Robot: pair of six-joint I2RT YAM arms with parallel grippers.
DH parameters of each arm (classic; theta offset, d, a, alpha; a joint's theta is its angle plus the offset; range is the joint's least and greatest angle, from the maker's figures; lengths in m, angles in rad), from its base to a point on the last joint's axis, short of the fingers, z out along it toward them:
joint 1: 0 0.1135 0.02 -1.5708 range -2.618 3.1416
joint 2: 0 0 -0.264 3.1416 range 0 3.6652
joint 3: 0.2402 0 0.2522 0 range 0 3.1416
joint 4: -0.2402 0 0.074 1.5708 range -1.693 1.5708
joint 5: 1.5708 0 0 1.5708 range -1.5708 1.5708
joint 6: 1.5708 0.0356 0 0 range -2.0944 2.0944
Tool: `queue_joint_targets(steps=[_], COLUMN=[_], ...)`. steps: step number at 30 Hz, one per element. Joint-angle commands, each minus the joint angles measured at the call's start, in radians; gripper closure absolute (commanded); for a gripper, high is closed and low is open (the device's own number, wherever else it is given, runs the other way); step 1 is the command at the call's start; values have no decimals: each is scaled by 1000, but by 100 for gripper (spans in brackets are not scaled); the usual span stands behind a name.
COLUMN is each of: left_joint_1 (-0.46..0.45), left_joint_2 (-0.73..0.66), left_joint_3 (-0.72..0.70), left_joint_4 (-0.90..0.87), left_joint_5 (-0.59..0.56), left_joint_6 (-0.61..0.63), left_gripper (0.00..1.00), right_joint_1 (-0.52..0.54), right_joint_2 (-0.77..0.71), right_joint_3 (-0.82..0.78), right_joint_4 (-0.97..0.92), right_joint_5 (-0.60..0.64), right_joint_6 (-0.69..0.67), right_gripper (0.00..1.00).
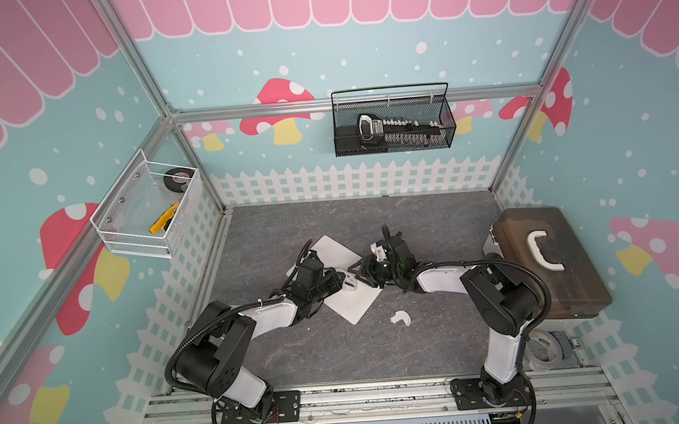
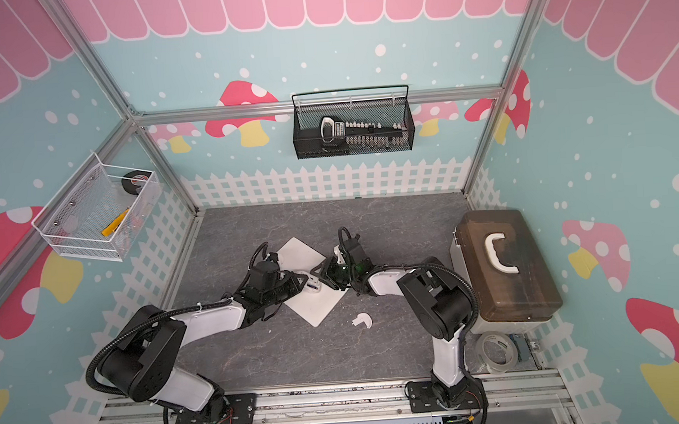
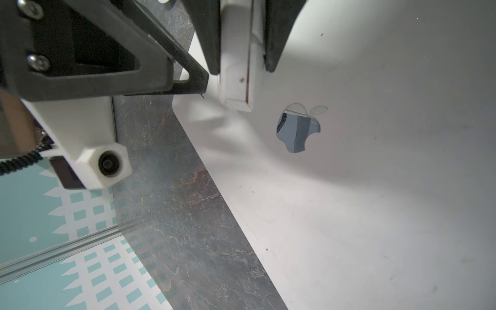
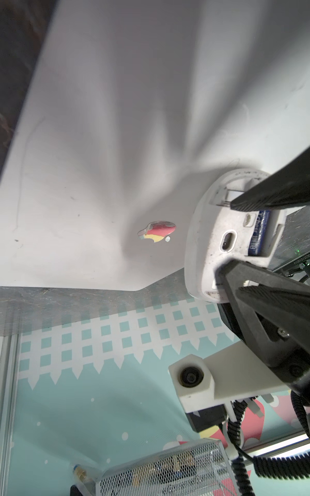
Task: Insert the wireless mouse receiver into the laptop
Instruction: Take out the USB plug from the mouse.
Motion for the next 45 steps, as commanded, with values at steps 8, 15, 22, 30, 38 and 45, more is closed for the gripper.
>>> queue_joint_targets(steps=[8,15,22,30,38,45], left_joint_1=[-5,-4,-5,-5,-4,-6], left_joint_2=[26,26,28,26,33,45], left_joint_3=[-6,-7,-8,-10,-10,-16], left_joint_4=[-71,-69,-68,-66,-62,-48], left_joint_5=[-26,-26,-25,-25,-22,-22], left_joint_6=[4,3,1,-1,-1,-12], left_gripper=[100,100,100,100,100,100], right_joint_1=[-2,1,4,5,9,8], right_joint_2=[13,13,59,62,73,80], right_joint_3=[3,1,2,-4,-22,-54], right_joint_4=[-19,-22,-14,18,86,177], right_joint_5=[8,2,-10,-14,-31,-77], right_joint_6=[5,12,19,29,57,72], right_gripper=[55,55,55,55,55,54])
